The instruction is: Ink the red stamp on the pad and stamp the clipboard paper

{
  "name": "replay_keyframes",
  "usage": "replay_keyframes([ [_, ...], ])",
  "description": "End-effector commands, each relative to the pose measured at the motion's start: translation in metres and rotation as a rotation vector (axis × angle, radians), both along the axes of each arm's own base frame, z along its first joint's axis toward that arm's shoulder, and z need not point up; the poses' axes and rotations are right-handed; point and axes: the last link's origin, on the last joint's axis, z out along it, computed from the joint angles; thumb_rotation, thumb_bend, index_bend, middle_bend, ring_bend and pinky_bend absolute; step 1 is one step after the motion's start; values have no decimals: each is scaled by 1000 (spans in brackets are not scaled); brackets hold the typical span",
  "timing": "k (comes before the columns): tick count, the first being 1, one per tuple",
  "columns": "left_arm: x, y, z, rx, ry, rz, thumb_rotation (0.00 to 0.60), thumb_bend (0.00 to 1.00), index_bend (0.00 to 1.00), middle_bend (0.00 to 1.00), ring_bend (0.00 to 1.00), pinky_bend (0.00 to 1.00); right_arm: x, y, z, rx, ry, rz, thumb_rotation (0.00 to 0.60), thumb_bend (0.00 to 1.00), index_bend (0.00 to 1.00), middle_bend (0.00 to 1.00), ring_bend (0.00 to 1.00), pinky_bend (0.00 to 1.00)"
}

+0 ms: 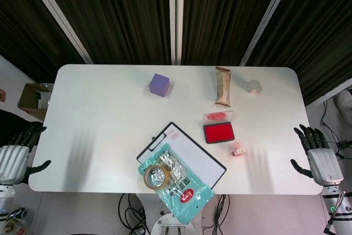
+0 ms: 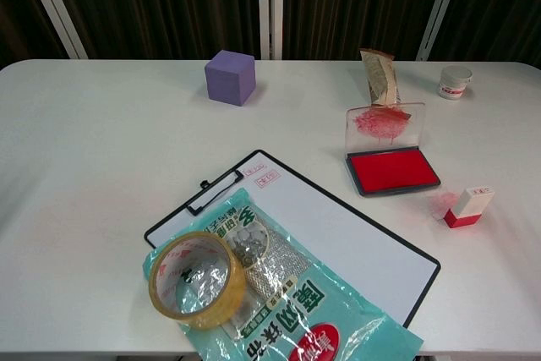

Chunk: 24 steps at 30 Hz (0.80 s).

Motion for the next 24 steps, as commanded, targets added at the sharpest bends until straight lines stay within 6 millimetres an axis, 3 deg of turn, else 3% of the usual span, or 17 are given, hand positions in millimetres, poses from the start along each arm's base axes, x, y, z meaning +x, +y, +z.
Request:
replay_keyframes([
  [1,0,0,0,-1,0,0,600,0,148,164,133,244,0,0,0,0,0,0,600,176,0,0,0,0],
  [16,1,0,1,3,-5,-6,600,0,148,163,133,244,10,-3,-5,21,22,52,600,176,0,0,4,15],
  [17,1,0,1,4,-6,-5,600,0,148,164,133,244,13,-4,-6,19,28,67,600,176,0,0,27,61],
  [20,-1,1,1,0,-7,2,600,0,148,164,133,244,17,-6,-12,40,55,77,600,176,0,28,276,469],
  [22,-2,1,0,-4,-5,4,600,0,147,164,133,244,21,-8,-18,74,80,77,600,176,0,95,522,775],
  [24,-3,1,-1,-8,-10,7,600,0,148,164,133,244,26,-12,-27,132,128,81,600,176,0,149,716,957],
])
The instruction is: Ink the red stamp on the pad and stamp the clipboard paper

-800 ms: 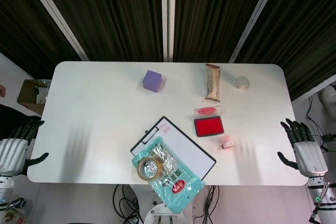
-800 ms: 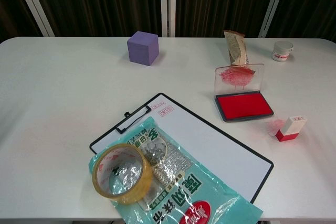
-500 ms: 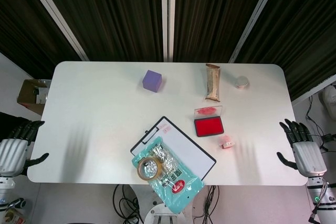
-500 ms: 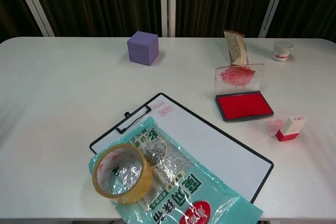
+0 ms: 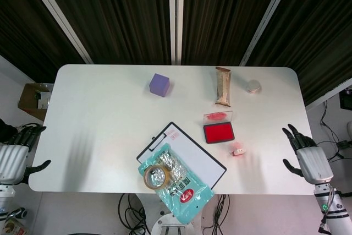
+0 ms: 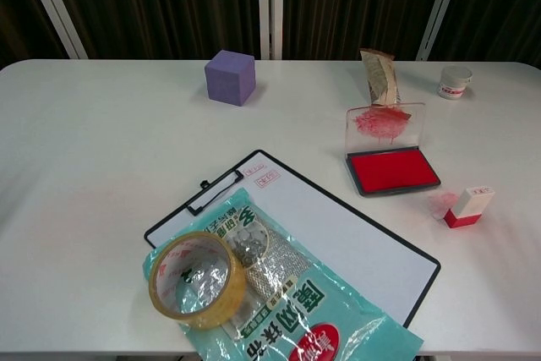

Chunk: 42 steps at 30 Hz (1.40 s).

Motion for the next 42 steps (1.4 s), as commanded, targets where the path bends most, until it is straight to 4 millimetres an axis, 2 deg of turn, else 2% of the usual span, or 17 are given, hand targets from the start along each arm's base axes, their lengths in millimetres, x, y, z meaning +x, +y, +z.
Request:
replay_keyframes([
  [1,-1,0,-2,-7,-4,2,600,0,148,164,133,245,12,-8,-17,96,87,17,600,176,0,160,758,991],
  [7,-1,0,-2,-9,-6,0,600,0,150,163,133,244,26,-23,-47,177,179,58,600,176,117,162,777,1000],
  [12,-3,0,-5,-19,-4,7,600,0,150,164,133,244,31,-32,-79,216,171,54,600,176,157,187,777,1000],
  [17,-4,1,-5,-18,-6,8,600,0,150,163,133,244,37,-42,-101,201,143,75,600,185,245,252,778,1000],
  [20,-6,1,-6,-23,-7,14,600,0,151,164,133,244,42,-47,-112,182,111,90,600,210,342,319,791,1000],
  [27,-9,-1,-9,-31,-9,25,600,0,152,164,133,244,45,-53,-127,181,114,103,600,232,427,371,804,1000],
  [42,-12,-1,-8,-28,-13,28,600,0,152,163,133,244,42,-51,-138,186,117,86,600,245,486,450,804,1000],
])
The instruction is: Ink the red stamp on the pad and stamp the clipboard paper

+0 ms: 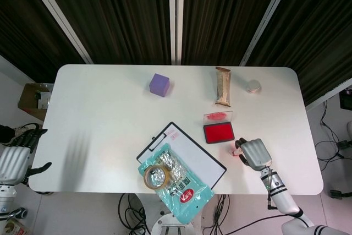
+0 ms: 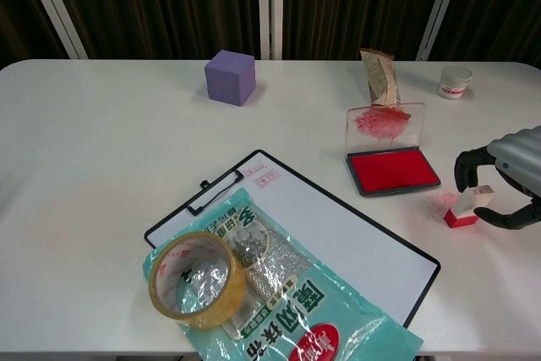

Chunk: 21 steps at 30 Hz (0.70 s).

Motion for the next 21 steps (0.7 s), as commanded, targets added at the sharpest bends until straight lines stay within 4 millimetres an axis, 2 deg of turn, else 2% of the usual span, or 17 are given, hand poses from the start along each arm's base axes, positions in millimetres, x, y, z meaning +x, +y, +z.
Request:
replay_keyframes([
  [1,0,0,0,0,0,1,600,0,152,163,133,244,0,0,-1,-2,0,-1,600,246,488,452,804,1000],
  [11,-1,0,1,2,-3,2,600,0,152,164,133,245,1,-2,-3,-17,2,7,600,260,538,483,804,1000],
  [21,-2,-1,1,-1,-5,5,600,0,152,164,133,244,5,-8,-1,-75,-22,39,600,340,677,599,840,1000],
])
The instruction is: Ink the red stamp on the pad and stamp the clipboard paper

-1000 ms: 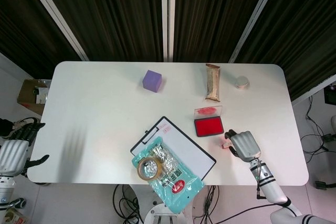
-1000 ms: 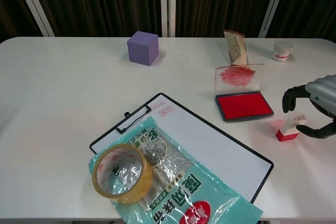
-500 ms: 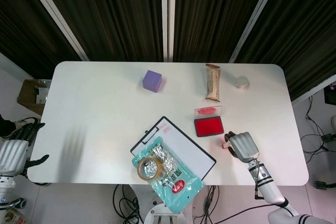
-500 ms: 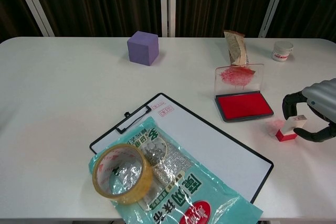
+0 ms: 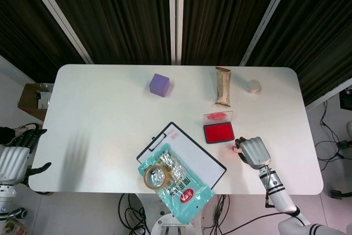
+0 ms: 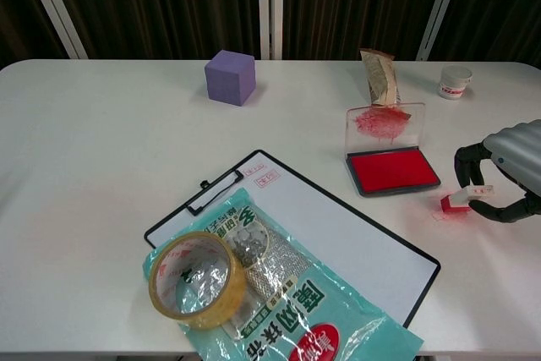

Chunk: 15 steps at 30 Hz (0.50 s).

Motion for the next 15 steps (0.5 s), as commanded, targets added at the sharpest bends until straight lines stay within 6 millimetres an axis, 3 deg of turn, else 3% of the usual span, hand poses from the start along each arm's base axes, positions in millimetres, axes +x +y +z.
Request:
replay_keyframes([
  [1,0,0,1,1,1,0,600,0,152,163,133,245,3,-5,3,-26,-23,14,600,348,692,611,845,1000],
  [9,-1,-1,2,4,1,4,600,0,152,164,133,245,32,-47,17,-4,-126,29,600,403,791,685,850,1000],
  [15,-2,-2,2,7,2,14,600,0,152,164,133,245,52,-90,26,175,-97,-24,600,467,873,739,854,1000],
])
